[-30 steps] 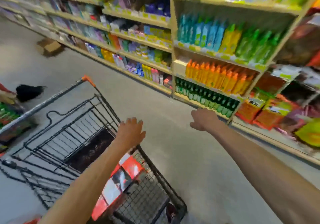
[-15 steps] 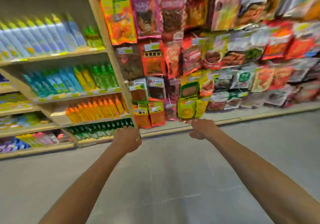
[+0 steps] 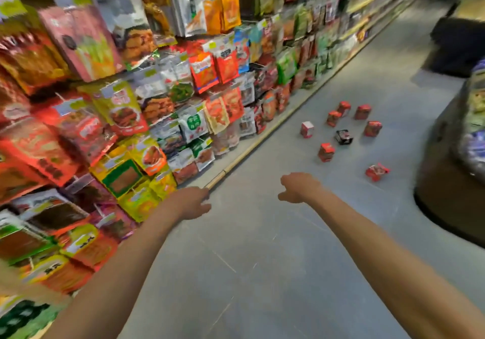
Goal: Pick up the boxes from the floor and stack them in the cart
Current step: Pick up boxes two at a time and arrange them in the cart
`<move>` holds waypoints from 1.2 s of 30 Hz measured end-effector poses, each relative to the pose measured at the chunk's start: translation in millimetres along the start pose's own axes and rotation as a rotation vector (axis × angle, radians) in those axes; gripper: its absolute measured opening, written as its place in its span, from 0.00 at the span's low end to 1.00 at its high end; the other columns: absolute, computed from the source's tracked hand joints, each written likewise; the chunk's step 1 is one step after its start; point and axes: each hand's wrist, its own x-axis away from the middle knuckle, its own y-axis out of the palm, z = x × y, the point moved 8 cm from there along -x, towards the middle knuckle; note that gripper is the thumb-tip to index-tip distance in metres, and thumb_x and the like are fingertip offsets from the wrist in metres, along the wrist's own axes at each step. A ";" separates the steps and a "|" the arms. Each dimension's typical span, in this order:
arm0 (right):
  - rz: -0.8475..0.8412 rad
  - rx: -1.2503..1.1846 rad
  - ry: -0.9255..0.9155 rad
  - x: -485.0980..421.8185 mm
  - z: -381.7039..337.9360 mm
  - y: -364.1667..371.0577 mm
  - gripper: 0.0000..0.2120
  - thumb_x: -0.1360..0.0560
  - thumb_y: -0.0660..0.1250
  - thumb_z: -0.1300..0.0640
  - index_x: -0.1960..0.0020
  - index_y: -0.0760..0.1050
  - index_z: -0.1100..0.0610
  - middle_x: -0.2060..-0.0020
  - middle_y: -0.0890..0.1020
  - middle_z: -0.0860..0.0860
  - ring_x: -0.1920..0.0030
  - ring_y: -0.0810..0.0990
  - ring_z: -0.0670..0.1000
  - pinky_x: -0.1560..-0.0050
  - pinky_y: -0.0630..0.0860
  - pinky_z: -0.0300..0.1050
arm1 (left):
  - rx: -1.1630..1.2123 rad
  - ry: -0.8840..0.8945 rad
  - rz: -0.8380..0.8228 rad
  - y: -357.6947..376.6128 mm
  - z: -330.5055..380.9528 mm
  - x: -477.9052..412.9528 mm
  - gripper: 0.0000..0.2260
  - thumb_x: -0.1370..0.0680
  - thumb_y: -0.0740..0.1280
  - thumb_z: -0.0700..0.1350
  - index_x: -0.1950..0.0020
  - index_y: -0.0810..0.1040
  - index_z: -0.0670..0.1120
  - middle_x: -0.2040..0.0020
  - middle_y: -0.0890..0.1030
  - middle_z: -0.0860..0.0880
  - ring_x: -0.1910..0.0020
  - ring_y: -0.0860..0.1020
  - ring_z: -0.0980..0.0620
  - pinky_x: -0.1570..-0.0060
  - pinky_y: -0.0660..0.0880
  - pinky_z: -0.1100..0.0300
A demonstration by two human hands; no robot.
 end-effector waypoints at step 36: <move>-0.241 -0.455 0.519 -296.9 562.1 3.5 0.30 0.22 0.62 0.39 0.25 0.64 0.53 0.28 0.69 0.53 0.30 0.70 0.56 0.32 0.68 0.51 | -0.168 0.436 -0.151 -173.2 353.6 -648.6 0.20 0.19 0.59 0.58 0.31 0.70 0.50 0.35 0.76 0.49 0.36 0.74 0.48 0.42 0.73 0.53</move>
